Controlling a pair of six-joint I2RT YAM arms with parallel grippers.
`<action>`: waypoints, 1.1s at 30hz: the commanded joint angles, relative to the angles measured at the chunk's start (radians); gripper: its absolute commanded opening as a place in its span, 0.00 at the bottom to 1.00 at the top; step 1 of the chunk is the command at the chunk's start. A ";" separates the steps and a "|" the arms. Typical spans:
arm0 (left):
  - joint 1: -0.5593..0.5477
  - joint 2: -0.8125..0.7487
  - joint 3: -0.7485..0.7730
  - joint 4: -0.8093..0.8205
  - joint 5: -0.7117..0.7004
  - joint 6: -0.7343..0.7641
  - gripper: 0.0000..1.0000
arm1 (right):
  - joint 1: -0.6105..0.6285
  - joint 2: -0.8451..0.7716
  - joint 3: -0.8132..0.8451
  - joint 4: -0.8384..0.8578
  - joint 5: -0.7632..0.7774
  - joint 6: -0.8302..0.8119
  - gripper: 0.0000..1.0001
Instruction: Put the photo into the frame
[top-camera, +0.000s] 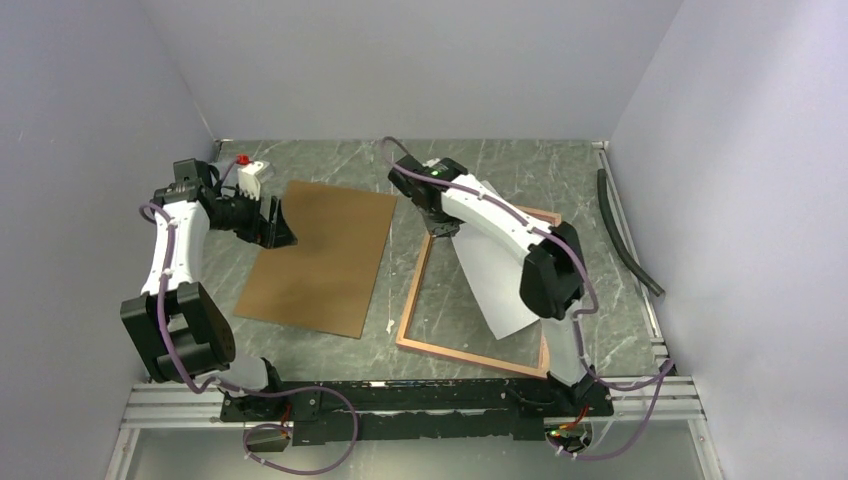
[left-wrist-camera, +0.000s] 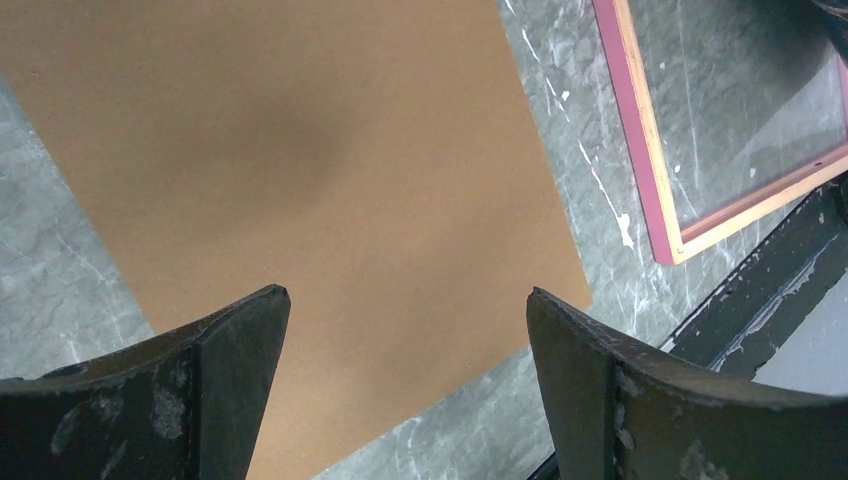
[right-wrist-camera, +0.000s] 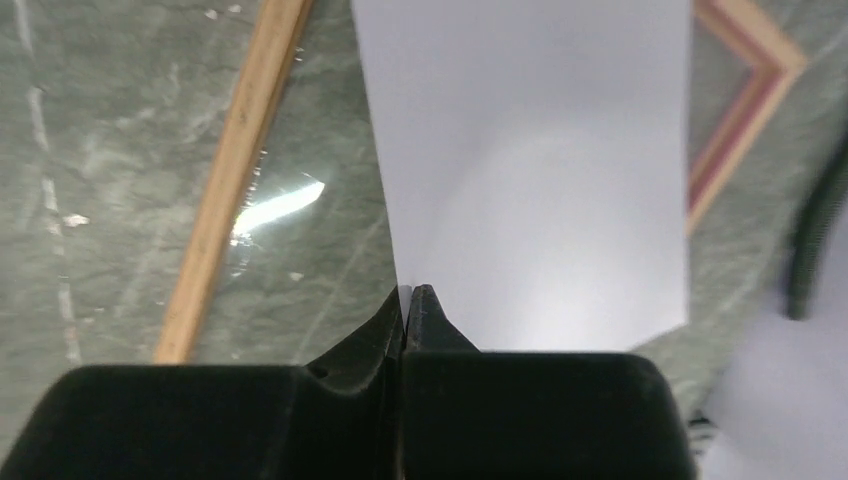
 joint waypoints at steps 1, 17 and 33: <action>-0.003 -0.079 -0.025 0.018 0.015 0.040 0.94 | -0.062 -0.167 -0.149 0.304 -0.207 0.147 0.00; -0.003 -0.094 -0.055 0.020 0.003 0.074 0.94 | -0.119 -0.153 -0.247 0.447 -0.366 0.643 0.00; -0.011 -0.087 -0.103 0.056 0.022 0.076 0.94 | -0.157 -0.400 -0.580 0.483 -0.193 0.792 0.00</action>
